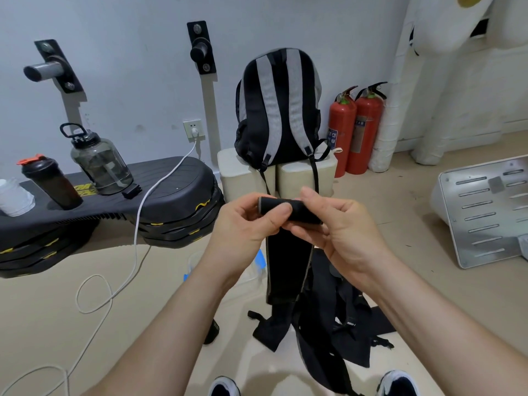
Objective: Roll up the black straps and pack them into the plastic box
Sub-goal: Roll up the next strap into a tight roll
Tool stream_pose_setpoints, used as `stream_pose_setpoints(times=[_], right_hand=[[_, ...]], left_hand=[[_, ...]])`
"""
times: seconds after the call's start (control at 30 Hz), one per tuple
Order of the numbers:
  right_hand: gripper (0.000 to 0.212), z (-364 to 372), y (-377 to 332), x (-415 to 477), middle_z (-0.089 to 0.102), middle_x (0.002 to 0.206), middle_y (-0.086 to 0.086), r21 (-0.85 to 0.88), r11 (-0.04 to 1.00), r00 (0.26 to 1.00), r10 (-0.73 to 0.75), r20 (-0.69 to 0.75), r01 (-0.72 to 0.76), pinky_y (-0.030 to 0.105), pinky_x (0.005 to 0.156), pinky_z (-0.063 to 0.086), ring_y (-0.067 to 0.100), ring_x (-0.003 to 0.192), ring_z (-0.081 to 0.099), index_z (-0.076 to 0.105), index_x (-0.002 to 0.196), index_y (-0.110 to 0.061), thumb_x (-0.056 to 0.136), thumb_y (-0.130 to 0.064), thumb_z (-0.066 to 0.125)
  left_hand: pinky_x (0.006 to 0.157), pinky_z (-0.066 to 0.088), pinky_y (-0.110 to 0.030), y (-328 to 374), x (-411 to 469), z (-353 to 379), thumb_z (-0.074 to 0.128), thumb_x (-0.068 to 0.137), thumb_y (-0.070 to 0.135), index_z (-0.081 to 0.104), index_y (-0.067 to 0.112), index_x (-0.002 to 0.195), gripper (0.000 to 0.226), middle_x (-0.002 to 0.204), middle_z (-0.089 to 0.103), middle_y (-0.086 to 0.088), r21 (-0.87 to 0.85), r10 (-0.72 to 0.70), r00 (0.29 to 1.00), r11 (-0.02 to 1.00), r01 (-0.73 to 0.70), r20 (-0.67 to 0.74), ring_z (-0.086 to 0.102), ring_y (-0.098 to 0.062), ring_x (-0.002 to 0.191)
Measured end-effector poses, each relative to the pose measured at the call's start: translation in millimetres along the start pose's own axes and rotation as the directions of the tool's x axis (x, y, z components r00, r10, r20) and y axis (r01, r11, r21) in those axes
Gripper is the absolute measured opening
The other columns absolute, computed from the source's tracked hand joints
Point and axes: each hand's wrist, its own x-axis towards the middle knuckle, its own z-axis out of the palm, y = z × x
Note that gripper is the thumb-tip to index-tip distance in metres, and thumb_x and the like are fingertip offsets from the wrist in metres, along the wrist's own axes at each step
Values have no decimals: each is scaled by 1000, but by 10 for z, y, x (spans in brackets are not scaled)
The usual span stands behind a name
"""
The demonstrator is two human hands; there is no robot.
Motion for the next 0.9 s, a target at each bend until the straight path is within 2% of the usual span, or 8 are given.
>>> stream_pose_setpoints(times=[0.13,0.23,0.33,0.43,0.53,0.63,0.77,0.9], right_hand=[[27,11,45,-11,76,88,19,-87,995,999,-42,-24,40,24,75,61,22,81,73,77,93,-4,79,-26,74],[23,9,66,-21,76,87,17,-187,981,997,-52,-51,42,27,76,61,22,81,74,77,97,-5,92,-26,68],[17,30,75,-43,77,89,13,-200,977,996,-84,-33,76,19,70,56,21,85,75,75,101,-7,95,-19,65],[18,38,85,-34,77,90,13,-212,972,989,-120,-91,98,20,69,55,23,85,75,69,108,-20,91,-15,70],[31,38,89,-25,76,87,18,-108,990,989,-100,-105,89,22,68,56,26,79,75,59,113,-21,88,-7,71],[31,61,111,-11,75,87,20,-58,992,983,-122,-138,115,25,68,58,28,79,75,62,112,-16,86,0,71],[22,71,136,-18,74,88,22,-17,992,982,-126,-142,125,29,65,59,30,74,72,65,106,-7,86,1,71],[15,65,155,15,69,89,20,173,985,1000,5,-24,0,32,68,57,30,71,65,66,99,-7,89,4,63]], left_hand=[[64,51,-24,-10,9,60,68,91,19,66,7,79,17,63,62,4,32,-18,996,999,21,-89,60,-10,65],[62,42,-27,-3,18,55,68,93,21,59,1,74,29,61,54,-2,116,-11,996,993,22,-93,50,-15,63],[54,38,-14,21,21,69,68,91,16,53,8,66,30,51,50,9,156,-16,996,987,29,-83,48,-4,51],[51,39,-9,37,14,94,68,91,11,52,8,65,30,52,54,7,134,-33,996,990,44,-81,54,-1,47],[50,40,-10,-4,19,136,66,91,9,50,11,67,29,55,52,6,106,-48,992,992,61,-121,53,-3,53],[50,40,-13,-50,20,190,61,92,8,47,14,78,20,69,53,-4,75,-55,985,995,68,-162,55,-15,66],[50,39,-18,-12,29,108,55,96,9,47,23,101,18,77,61,-6,36,-92,995,995,93,-28,59,-16,64],[49,37,-20,-1,26,99,55,92,0,61,18,87,19,69,53,-1,-16,-40,999,999,40,15,46,-14,53]])
